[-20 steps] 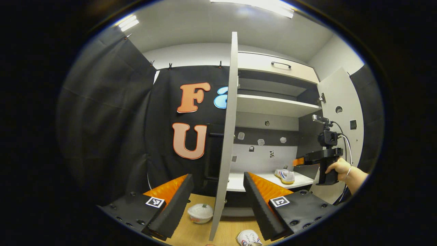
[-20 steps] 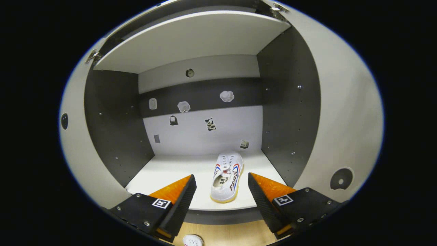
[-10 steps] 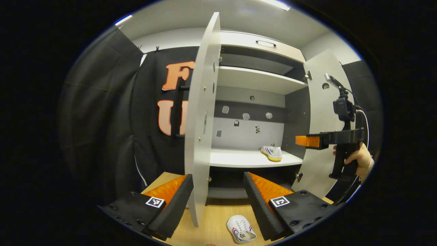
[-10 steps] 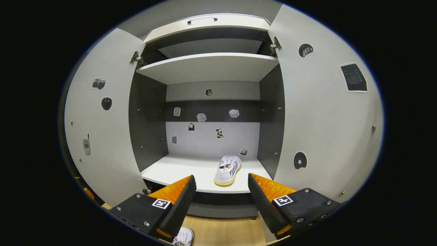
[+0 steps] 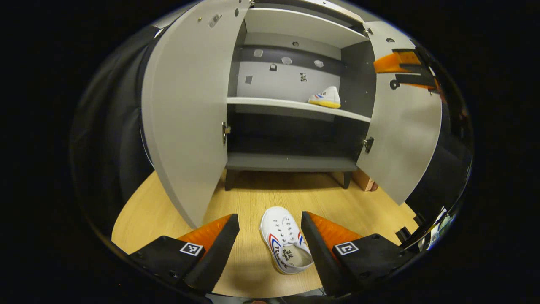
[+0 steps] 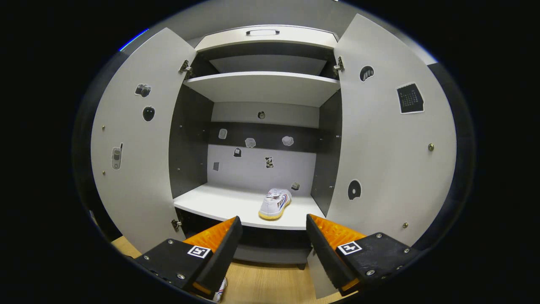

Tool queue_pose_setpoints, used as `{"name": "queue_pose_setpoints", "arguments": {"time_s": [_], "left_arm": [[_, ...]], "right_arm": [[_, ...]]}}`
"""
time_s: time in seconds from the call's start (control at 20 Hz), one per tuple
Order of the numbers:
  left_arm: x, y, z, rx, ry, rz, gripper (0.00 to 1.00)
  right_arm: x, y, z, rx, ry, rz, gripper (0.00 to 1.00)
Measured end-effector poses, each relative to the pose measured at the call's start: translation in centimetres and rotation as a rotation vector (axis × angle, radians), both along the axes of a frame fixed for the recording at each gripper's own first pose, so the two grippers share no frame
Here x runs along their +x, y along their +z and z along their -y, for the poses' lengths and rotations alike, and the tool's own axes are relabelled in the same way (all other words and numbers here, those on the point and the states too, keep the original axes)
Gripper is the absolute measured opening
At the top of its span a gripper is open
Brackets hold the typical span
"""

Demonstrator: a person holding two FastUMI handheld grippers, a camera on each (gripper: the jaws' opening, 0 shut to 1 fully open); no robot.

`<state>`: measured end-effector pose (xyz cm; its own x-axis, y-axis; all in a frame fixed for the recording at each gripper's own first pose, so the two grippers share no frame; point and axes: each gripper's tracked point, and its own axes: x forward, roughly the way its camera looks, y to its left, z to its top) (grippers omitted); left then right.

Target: Grab one shoe with the right hand and put it into the shoe cabinet, grab the other shoe with the left hand and put it into the shoe cabinet; then close the right door with the right hand and the left door with the left hand.

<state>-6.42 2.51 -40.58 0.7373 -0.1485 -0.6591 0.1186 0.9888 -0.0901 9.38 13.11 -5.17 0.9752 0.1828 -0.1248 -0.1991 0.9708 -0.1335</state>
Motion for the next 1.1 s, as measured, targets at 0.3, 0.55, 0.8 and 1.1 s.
{"name": "queue_pose_setpoints", "arguments": {"time_s": [0.3, 0.55, 0.8, 1.1], "left_arm": [[-1.8, -8.3, -0.1, 0.055, -0.001, -0.183, 0.97], [-2.9, -13.0, -0.4, 0.073, 0.008, -0.304, 0.98], [-3.3, -14.8, 0.1, 0.037, 0.012, -0.379, 0.96], [-3.6, -15.3, 1.6, 0.013, -0.013, -0.413, 0.42]], "right_arm": [[-0.8, -0.1, 1.5, 0.0, -0.007, -0.009, 0.94], [-1.3, -0.3, 2.3, -0.013, -0.013, -0.011, 0.94], [-1.6, -0.4, 2.5, -0.018, -0.014, -0.017, 0.95], [-1.9, -0.9, 2.4, -0.022, -0.009, -0.03, 0.95]]}}
